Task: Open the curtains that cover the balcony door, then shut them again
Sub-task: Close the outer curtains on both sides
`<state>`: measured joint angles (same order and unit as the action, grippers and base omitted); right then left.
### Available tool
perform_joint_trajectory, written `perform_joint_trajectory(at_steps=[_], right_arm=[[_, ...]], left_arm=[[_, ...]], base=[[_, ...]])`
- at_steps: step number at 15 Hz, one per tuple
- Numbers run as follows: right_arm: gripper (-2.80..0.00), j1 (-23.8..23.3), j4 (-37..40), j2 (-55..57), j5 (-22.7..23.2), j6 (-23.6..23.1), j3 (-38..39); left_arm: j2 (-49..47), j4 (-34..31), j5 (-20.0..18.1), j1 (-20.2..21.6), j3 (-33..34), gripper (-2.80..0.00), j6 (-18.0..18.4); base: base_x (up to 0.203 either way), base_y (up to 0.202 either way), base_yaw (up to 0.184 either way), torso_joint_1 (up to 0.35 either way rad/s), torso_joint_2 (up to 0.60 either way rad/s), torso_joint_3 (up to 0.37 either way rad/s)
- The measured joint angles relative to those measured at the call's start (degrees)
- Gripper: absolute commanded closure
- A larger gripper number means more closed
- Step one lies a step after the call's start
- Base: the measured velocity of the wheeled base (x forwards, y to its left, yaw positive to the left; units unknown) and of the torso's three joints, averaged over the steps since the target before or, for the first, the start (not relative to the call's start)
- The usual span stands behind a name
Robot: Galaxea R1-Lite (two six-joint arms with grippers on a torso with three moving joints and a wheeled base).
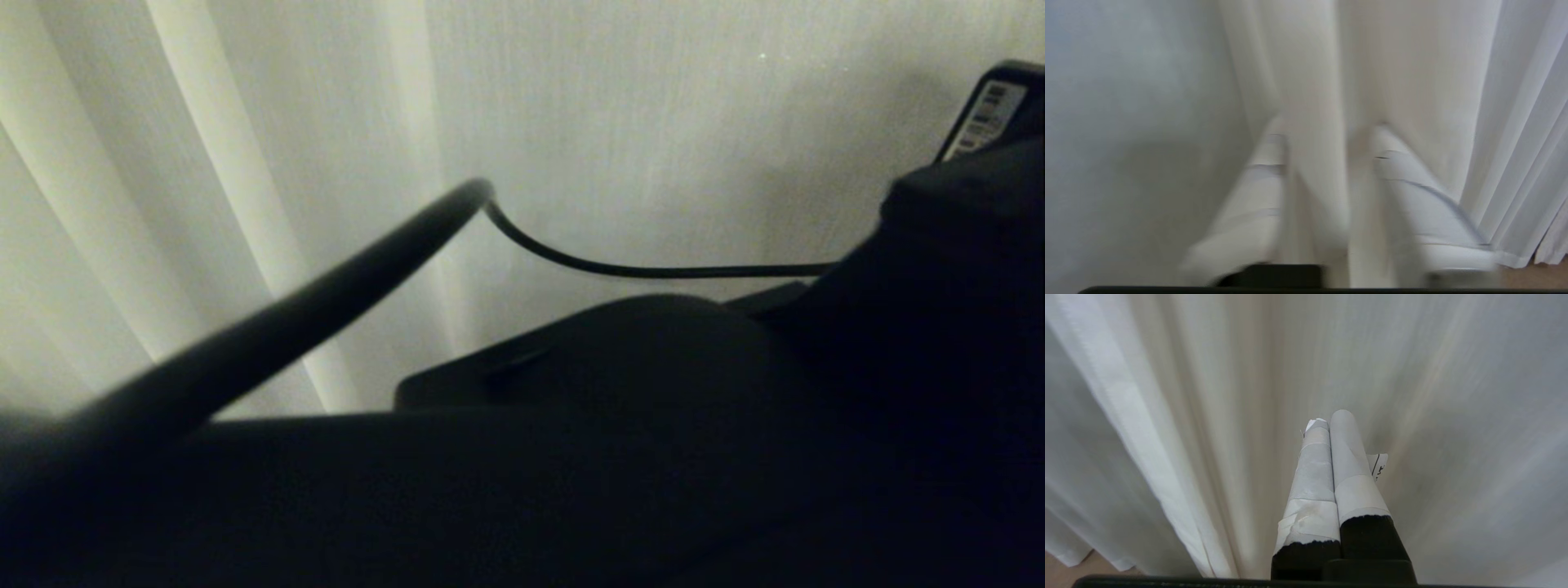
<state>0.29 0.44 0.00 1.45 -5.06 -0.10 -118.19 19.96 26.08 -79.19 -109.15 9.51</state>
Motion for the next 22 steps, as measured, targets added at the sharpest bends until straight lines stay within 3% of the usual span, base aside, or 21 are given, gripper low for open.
perform_joint_trajectory(at_steps=[7,22], right_arm=[[0.0,0.0,0.0,0.0,0.0,0.0,0.0],[0.0,0.0,0.0,0.0,0.0,0.0,0.0]], left_arm=[[0.2,0.6,0.5,0.1,0.1,-2.8,0.1],[4.1,0.7,0.5,5.3,0.1,-2.8,0.3]], base=[[0.0,0.0,0.0,0.0,0.0,0.0],[0.0,0.0,0.0,0.0,0.0,0.0]])
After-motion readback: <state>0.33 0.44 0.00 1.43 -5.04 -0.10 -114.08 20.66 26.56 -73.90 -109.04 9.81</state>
